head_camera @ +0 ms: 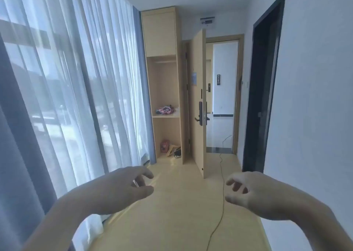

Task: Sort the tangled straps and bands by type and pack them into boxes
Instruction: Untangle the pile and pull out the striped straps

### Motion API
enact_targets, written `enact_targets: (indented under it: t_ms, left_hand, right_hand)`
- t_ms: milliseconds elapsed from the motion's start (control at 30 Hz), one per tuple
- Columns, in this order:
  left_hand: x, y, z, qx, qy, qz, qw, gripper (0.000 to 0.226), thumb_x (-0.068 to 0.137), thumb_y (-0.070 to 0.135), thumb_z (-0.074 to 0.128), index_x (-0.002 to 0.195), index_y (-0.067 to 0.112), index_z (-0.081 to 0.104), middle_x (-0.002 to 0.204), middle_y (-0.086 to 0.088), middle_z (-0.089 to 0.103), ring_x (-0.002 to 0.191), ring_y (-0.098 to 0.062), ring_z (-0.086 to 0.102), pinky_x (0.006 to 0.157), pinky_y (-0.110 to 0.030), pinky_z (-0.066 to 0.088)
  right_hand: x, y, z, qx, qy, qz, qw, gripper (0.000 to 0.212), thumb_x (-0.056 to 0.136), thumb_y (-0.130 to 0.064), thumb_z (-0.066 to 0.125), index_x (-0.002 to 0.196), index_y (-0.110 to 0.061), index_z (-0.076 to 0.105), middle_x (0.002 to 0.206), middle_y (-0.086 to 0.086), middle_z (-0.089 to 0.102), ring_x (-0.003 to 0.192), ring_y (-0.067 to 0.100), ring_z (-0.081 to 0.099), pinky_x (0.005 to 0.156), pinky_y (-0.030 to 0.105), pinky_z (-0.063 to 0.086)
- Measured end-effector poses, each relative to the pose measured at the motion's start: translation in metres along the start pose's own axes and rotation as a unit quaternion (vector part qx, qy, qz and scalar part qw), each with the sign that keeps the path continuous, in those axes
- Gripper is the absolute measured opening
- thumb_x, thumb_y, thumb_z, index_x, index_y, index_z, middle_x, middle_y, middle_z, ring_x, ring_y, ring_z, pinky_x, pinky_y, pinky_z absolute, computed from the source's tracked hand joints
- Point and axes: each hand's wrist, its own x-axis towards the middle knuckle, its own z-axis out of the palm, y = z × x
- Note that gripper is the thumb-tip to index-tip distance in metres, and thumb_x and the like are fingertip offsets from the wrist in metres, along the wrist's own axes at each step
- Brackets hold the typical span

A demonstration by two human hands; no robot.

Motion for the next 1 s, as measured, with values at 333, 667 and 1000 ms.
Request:
enact_targets:
  t_ms: [333,667,1000]
  left_hand:
    - [0.137,-0.011,-0.015,-0.031,0.059,-0.029,0.997,0.033,0.092,0.058,0.056,0.123,0.044,0.056,0.107,0.022,0.060,0.099,-0.001,0.061,0.086,-0.026,0.050]
    - [0.293,-0.096,-0.043,-0.043,0.125,-0.048,0.990,0.032,0.091,0.059,0.054,0.117,0.041,0.057,0.100,0.020,0.062,0.089,-0.004,0.063,0.077,-0.028,0.052]
    - [0.510,-0.200,-0.156,-0.037,0.096,-0.009,0.995,0.031,0.095,0.053,0.056,0.122,0.039,0.055,0.102,0.020,0.062,0.088,-0.004,0.064,0.071,-0.024,0.051]
  right_hand:
    - [0.148,0.025,-0.048,-0.064,-0.007,-0.029,0.997,0.048,0.094,-0.057,0.058,0.133,-0.030,0.054,0.123,-0.011,0.061,0.110,0.012,0.059,0.101,0.039,0.050]
    - [0.313,-0.003,-0.059,-0.045,-0.013,-0.049,0.998,0.044,0.095,-0.053,0.059,0.133,-0.030,0.054,0.119,-0.013,0.059,0.105,0.010,0.062,0.095,0.032,0.051]
    - [0.552,-0.091,-0.082,-0.079,0.031,-0.023,0.996,0.051,0.097,-0.052,0.057,0.141,-0.029,0.049,0.130,-0.012,0.055,0.127,0.012,0.049,0.103,0.031,0.041]
